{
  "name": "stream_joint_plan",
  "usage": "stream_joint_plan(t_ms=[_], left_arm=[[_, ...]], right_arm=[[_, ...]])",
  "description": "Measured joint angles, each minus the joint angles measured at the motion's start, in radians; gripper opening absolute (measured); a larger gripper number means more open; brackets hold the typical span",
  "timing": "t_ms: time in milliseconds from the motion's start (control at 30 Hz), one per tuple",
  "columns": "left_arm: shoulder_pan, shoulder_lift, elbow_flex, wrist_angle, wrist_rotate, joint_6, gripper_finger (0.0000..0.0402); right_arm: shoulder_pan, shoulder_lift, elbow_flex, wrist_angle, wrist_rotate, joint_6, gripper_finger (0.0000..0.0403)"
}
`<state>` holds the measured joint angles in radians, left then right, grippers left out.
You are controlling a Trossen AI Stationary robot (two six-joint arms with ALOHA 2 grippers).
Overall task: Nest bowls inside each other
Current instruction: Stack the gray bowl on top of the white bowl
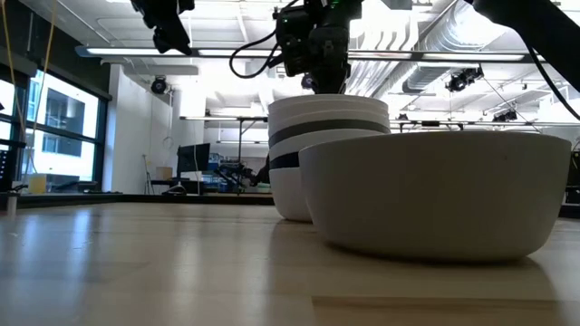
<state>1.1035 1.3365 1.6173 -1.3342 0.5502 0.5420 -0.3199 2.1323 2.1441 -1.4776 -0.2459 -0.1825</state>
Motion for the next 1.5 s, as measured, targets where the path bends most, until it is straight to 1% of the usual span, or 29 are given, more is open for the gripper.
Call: stream_joint_plan(t_ms=[267,500,600,733,800,933,1033,1200,1333,1500], left_arm=[[0.0,0.0,0.0,0.0,0.0,-0.008,0.0159],[0.0,0.0,0.0,0.0,0.0,-0.004,0.0159],[0.0,0.0,0.0,0.001,0.0,-0.002,0.0159],[0.0,0.0,0.0,0.004,0.0,-0.005,0.0159],[0.0,0.0,0.0,0.004,0.0,-0.006,0.0159],[0.0,0.0,0.0,0.006,-0.001,-0.007,0.0159],[0.0,0.0,0.0,0.006,-0.002,-0.007,0.0159],[0.0,0.0,0.0,0.006,-0.002,-0.008,0.0159],[0.0,0.0,0.0,0.006,-0.002,-0.019,0.0159],[0.0,0.0,0.0,0.005,-0.003,-0.042,0.0159]], right_arm=[[0.0,0.01,-0.001,-0.007,0.007,-0.002,0.0],[-0.008,-0.013,0.002,0.001,0.005,-0.005,0.0001],[-0.008,-0.013,0.002,-0.003,-0.017,-0.005,0.0012],[-0.008,-0.016,0.002,-0.04,-0.025,-0.024,0.0043],[-0.008,-0.027,0.002,-0.083,-0.056,-0.047,0.0058],[-0.008,-0.08,0.001,-0.092,-0.184,-0.044,0.0081],[0.005,-0.148,0.001,-0.093,-0.221,-0.028,0.0091],[0.052,-0.245,0.001,-0.093,-0.212,0.037,0.0094],[0.109,-0.291,0.001,-0.093,-0.137,0.146,0.0094],[0.207,-0.307,0.001,-0.093,-0.076,0.293,0.0094]])
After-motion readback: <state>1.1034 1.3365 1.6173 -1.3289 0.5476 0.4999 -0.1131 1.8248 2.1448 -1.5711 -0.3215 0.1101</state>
